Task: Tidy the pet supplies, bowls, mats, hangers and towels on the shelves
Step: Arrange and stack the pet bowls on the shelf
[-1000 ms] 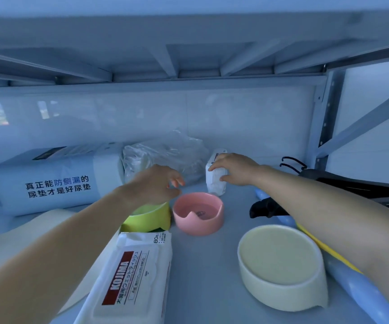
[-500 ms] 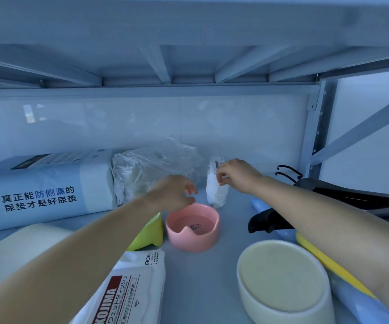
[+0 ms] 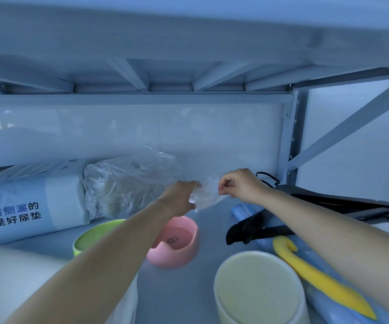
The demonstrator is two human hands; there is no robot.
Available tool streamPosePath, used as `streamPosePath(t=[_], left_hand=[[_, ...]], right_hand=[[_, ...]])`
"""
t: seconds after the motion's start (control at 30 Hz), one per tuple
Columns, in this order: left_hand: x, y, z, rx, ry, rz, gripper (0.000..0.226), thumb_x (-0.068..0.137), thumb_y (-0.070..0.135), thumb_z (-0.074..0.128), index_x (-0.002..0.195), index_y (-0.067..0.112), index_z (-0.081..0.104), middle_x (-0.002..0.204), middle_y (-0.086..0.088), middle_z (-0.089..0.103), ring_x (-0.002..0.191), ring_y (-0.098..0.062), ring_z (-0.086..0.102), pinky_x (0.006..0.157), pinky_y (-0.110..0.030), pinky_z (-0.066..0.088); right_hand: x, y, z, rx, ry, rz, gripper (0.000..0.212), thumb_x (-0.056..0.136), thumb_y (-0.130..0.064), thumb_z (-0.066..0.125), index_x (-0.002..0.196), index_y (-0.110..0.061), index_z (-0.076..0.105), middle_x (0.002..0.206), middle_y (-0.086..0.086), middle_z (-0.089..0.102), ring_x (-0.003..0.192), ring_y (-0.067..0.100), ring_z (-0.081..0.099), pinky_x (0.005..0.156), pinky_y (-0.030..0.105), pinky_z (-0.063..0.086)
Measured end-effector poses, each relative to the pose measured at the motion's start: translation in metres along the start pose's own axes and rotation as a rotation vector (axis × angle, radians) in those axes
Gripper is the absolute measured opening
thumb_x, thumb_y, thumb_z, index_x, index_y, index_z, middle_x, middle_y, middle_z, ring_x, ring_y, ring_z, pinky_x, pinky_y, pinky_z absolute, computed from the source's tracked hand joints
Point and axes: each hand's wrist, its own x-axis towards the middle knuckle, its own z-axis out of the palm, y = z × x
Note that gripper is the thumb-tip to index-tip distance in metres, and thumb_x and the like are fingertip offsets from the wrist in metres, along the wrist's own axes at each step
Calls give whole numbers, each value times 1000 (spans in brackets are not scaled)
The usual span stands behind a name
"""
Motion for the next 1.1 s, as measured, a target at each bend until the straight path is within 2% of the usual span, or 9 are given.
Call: streamPosePath(t=[0.1,0.2,0.3,0.37,0.47,0.6,0.7,0.83,1.1], left_hand=[[5,2,-1,-25,75,56,35,83,0,56,112,16,66,116,-2,64,107,-21,59,80,-14,34],[5,-3,-7,-32,139,74,39,79,-11,44,94,12,73,104,-3,69,99,-19,62,83,-16,39],[0,-13,-10,-69,187,44,38,80,-8,46,100,12,71,104,-4,69,98,-20,62,88,-26,45],[-5,-16,-6,-84,186,24,30,84,1,52,104,15,70,108,-2,68,97,-18,62,86,-21,44],[-10,-13,2,-113,80,22,31,86,14,60,116,19,64,120,-1,61,103,-16,58,84,-11,34],[-4,-1,12,-10,-111,93,43,94,22,51,137,21,44,146,-3,38,133,-19,37,110,-25,24],[1,7,18,63,-227,86,48,99,24,39,145,22,28,155,0,20,142,-18,21,116,-31,14],[0,11,18,89,-281,70,45,100,27,34,145,22,30,153,-3,28,139,-22,26,114,-34,20],[-12,12,9,180,-304,34,46,99,40,31,137,19,45,142,-7,45,130,-25,39,108,-35,30]], right_hand=[[-2,9,-5,-87,-42,14,18,75,-16,76,65,-25,65,75,-8,63,71,15,63,61,25,55],[-6,17,-4,-241,-155,19,15,74,-20,77,74,-27,64,74,-11,61,64,7,58,59,21,46],[-6,20,-6,-143,-114,65,18,72,-23,79,80,-30,64,83,-7,66,68,10,62,58,25,53],[-3,19,-7,-149,-79,57,21,71,-26,80,82,-33,64,87,-10,66,70,3,59,59,18,44],[4,16,-2,-246,-131,49,30,72,-30,79,98,-29,66,101,-9,64,77,-2,55,69,18,40],[7,13,11,-380,-242,55,54,75,-33,76,124,-21,58,124,1,58,106,17,55,78,21,35],[9,16,17,-459,-320,51,60,78,-28,74,133,-19,50,134,5,51,119,22,49,85,22,35],[10,19,12,-496,-375,46,60,80,-16,71,135,-24,48,143,1,43,126,21,45,103,29,37],[16,11,16,-455,-397,-12,60,79,-3,68,129,-32,53,140,-3,46,116,19,52,98,34,43]])
